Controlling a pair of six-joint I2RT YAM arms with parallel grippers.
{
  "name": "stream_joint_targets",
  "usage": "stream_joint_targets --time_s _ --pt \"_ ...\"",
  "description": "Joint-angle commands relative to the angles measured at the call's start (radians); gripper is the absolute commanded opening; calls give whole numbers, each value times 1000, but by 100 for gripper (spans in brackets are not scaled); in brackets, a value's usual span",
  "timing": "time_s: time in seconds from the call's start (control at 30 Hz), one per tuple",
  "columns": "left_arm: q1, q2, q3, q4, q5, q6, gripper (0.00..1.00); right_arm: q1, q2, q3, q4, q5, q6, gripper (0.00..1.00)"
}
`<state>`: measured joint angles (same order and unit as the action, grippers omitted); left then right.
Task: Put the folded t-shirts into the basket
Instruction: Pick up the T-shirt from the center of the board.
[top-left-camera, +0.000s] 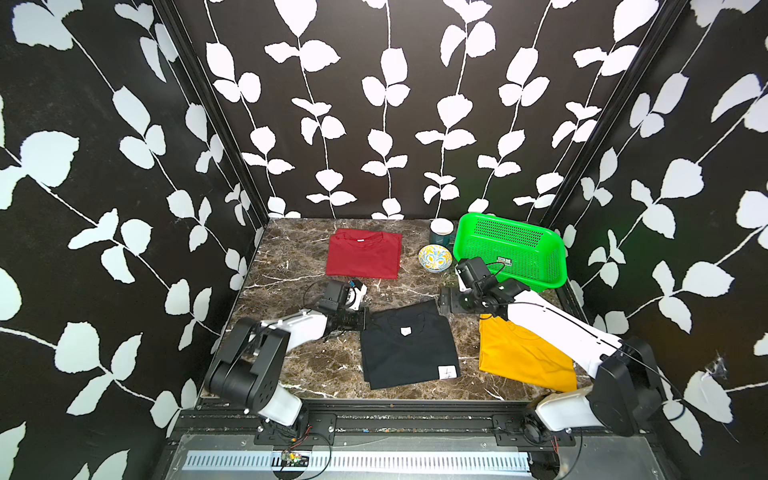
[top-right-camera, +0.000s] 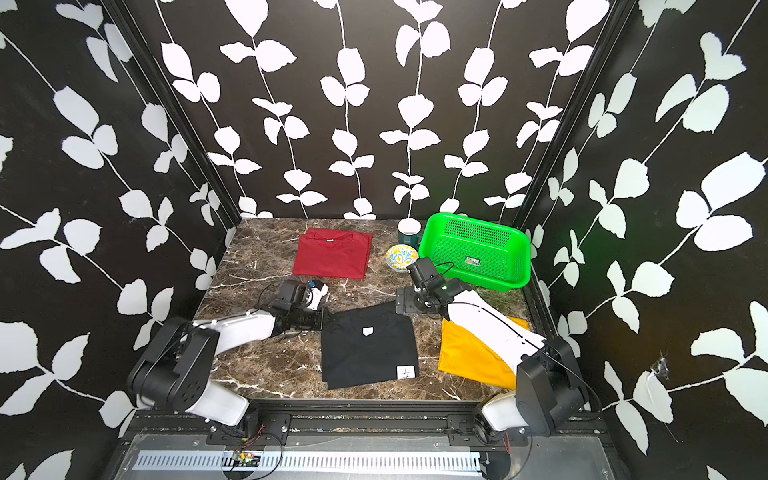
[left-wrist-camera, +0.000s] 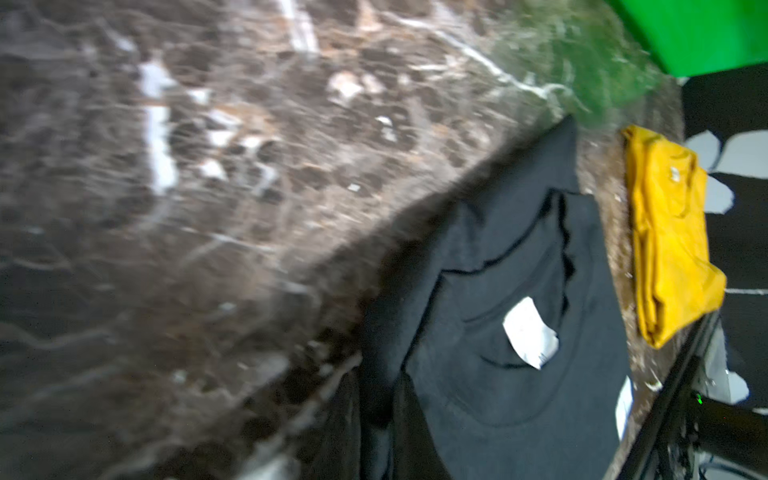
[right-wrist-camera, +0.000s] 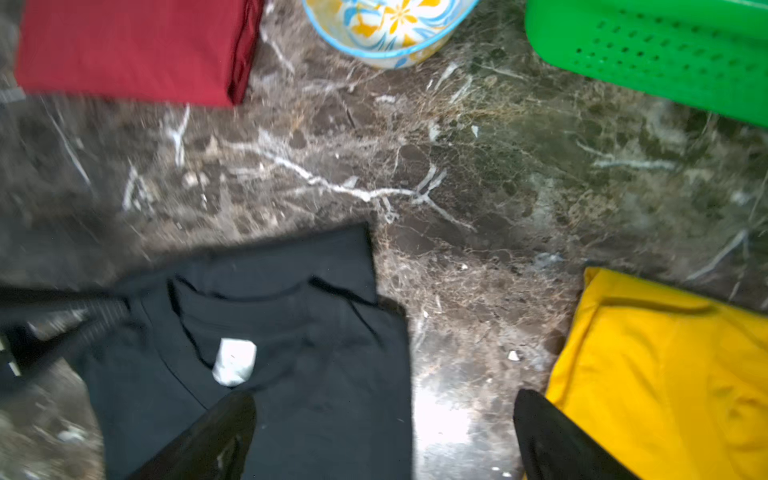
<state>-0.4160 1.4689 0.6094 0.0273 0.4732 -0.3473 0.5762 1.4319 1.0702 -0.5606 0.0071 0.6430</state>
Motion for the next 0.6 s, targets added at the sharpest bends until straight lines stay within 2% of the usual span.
stream_joint_targets --time_s 0.0,0.1,0.27,0.47,0.57 --pt "-74 -94 -47 72 9 16 0 7 31 25 -23 -39 264 99" --pt "-174 -155 -80 91 -50 85 0 11 95 56 -35 -104 370 99" --pt "-341 -272 -117 103 -172 226 0 17 192 119 -116 -175 427 99" --pt "-481 -394 -146 121 -242 419 0 21 204 92 -133 -198 485 99" --pt "-538 -410 -158 131 -265 510 0 22 223 104 -136 -262 494 99"
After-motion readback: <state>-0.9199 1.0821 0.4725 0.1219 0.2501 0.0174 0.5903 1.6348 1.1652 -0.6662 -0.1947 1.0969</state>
